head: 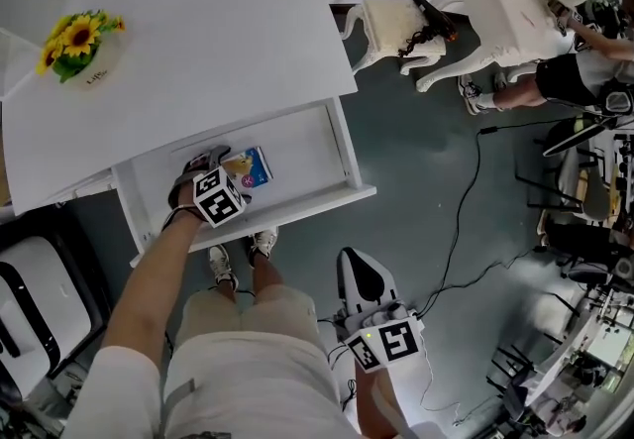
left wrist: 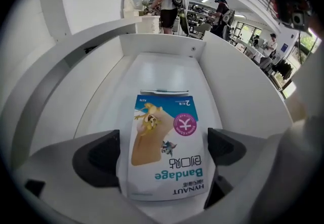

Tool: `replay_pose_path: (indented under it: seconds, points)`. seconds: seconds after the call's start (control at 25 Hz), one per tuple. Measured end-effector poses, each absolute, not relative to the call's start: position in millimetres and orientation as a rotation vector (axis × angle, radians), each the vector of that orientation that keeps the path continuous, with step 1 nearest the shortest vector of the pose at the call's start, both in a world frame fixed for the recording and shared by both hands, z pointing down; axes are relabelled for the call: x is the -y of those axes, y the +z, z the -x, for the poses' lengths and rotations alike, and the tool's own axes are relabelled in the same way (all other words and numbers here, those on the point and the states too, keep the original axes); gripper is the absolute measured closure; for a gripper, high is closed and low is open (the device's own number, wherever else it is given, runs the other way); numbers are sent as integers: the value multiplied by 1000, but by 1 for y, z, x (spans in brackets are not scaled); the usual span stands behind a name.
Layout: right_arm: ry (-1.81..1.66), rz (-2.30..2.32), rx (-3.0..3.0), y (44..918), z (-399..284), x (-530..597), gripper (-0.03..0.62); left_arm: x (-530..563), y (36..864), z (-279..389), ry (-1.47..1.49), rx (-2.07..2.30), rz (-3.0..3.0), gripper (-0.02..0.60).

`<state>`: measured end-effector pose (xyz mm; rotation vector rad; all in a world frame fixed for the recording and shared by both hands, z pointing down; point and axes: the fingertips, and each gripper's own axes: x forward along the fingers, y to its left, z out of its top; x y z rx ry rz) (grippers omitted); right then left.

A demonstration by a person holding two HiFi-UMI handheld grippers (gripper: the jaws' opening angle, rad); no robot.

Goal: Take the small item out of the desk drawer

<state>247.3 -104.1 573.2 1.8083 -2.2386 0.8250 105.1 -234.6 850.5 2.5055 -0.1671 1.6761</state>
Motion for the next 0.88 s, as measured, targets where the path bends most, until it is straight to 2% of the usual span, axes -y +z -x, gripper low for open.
replay_pose_path:
  seconds: [0.12, 0.32, 0.88]
  points:
    - [835, -1799, 2233, 578, -248, 102, 585, 234, 850, -105, 1665, 163, -2510, 43]
    - [818, -1796, 2239, 574, -242, 106, 585, 229, 847, -101, 1677, 157, -2503, 143]
    - [792, -1799, 2235, 563, -213, 92, 585, 227, 836, -73, 1662, 262, -2493, 150]
